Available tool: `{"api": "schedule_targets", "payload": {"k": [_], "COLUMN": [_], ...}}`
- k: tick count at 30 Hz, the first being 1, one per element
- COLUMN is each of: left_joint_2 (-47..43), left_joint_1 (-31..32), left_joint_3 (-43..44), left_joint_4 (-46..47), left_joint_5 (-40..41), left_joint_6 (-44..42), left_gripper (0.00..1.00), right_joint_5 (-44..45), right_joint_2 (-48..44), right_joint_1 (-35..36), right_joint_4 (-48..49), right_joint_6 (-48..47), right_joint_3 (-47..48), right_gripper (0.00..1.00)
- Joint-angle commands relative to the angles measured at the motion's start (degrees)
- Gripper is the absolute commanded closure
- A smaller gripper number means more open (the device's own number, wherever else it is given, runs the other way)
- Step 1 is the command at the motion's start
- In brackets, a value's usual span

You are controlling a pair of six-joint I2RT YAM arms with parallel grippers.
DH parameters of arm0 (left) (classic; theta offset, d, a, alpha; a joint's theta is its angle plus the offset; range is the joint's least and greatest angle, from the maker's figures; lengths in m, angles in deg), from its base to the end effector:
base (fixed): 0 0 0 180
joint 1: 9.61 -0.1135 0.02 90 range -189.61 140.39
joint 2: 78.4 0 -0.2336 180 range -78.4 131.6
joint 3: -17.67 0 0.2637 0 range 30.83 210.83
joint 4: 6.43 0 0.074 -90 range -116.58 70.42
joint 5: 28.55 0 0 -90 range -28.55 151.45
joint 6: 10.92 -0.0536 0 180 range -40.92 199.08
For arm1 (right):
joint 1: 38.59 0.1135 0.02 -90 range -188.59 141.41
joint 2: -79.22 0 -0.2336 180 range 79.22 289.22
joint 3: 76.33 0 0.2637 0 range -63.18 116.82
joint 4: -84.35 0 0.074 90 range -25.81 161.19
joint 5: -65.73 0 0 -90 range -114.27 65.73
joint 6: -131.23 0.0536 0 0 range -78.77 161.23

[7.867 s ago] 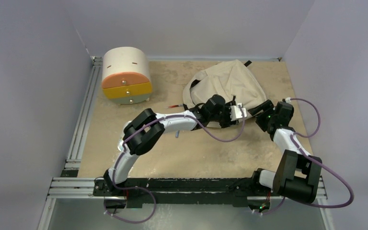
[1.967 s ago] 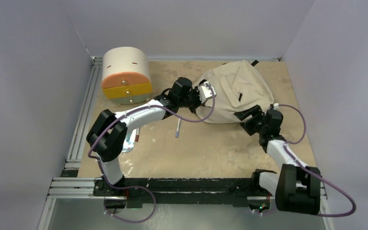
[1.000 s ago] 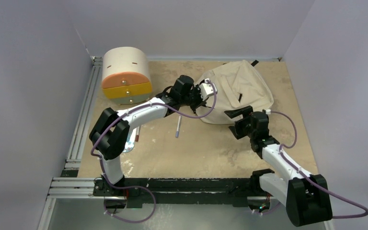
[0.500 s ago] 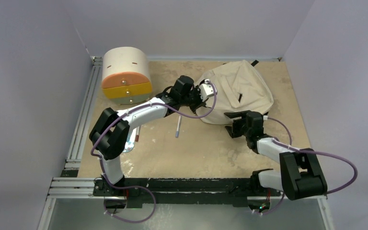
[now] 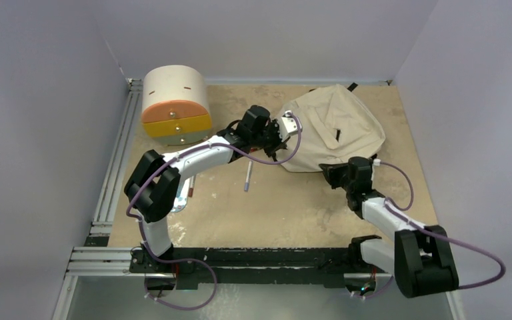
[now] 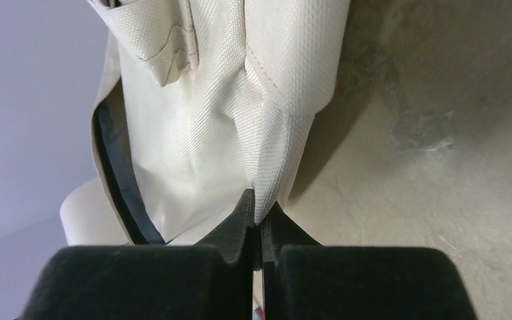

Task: Pack the student bag
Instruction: Zip the student bag at the center of the board.

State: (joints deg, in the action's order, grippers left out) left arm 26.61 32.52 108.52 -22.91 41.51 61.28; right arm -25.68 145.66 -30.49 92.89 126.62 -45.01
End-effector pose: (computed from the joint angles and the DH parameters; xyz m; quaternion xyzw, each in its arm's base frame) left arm 0.3164 -0.3109 0.2112 0.5017 0.6985 -0.2498 0.4450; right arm 0.2537 0.0374 0.1188 0.5262 0.6684 0.3900 0.3525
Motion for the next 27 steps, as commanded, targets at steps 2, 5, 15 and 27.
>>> {"api": "schedule_targets", "payload": {"k": [2,5,15,27], "left_joint_2": [0.51,1.63,7.09,8.91], "left_joint_1": [-0.44,-0.54,-2.29,-6.40], "left_joint_3": [3.71,5.53,12.90,18.12], "left_joint_4": [1.17,1.16,-0.33,0.74], "left_joint_5": [2.27,4.11,9.62,11.15], "left_joint_6": [0.83,0.89,-2.35,-1.82], "left_gripper": [1.00,1.00,1.00,1.00], "right_joint_5": [10.76,11.94,13.70,16.70], "right_joint_2": [-6.83,-8.82,-11.09,-13.71], "right_joint_1": [-3.44,-5.62,-11.94,-12.59], "right_joint_4": [-11.98,-16.70,-21.59,-24.69], "right_joint_6": [-11.52,-14.65,-17.59,-19.94], "right_joint_3": [1.23,1.58,2.02,2.92], "right_gripper": [1.00,1.00,1.00,1.00]}}
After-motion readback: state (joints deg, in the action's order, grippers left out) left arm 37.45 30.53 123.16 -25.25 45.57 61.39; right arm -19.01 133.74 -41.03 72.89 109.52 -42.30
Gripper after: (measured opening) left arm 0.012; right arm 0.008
